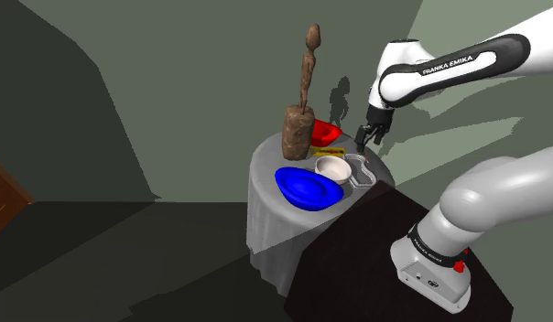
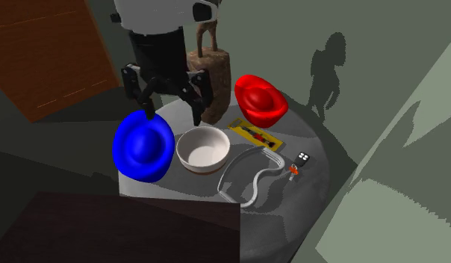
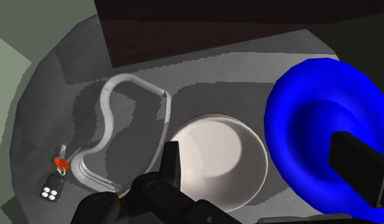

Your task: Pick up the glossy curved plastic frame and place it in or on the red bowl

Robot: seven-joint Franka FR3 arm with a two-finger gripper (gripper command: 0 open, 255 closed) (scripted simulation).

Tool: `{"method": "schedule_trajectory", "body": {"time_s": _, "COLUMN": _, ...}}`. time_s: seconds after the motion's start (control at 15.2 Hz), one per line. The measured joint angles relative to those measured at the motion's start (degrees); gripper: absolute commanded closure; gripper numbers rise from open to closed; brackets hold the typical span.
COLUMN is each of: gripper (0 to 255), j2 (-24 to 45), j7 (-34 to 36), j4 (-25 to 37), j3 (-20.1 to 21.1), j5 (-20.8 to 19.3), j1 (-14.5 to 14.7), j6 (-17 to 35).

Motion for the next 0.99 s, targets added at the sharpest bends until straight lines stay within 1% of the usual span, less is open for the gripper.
{"method": "schedule_trajectory", "body": {"time_s": 0.2, "gripper": 0, "j2": 5.2, "j7": -0.8, "j4": -1.4, "j3": -2.0, "j5": -1.7, "j1": -1.8, "j6": 7.6}}
{"method": "schedule_trajectory", "body": {"time_s": 0.53, "gripper": 0, "j2": 16.6, "j7": -2.5, "j4": -0.9, "j3": -5.4, "j5": -3.3, "j1": -4.1, "j6": 20.2}}
{"method": "schedule_trajectory", "body": {"time_s": 0.59, "gripper": 0, "j2": 20.2, "j7": -3.0, "j4": 0.1, "j3": -6.1, "j5": -2.9, "j1": -4.2, "j6": 23.1}}
{"method": "schedule_trajectory", "body": {"time_s": 0.79, "gripper": 0, "j2": 26.8, "j7": -4.8, "j4": 1.0, "j3": -7.8, "j5": -2.1, "j1": -5.2, "j6": 29.9}}
{"method": "schedule_trajectory", "body": {"time_s": 0.86, "gripper": 0, "j2": 29.3, "j7": -5.4, "j4": 1.4, "j3": -8.1, "j5": -1.3, "j1": -5.4, "j6": 32.2}}
{"method": "schedule_trajectory", "body": {"time_s": 0.99, "gripper": 0, "j2": 35.1, "j7": -8.7, "j4": 3.2, "j3": -8.8, "j5": 1.5, "j1": -6.4, "j6": 36.8}}
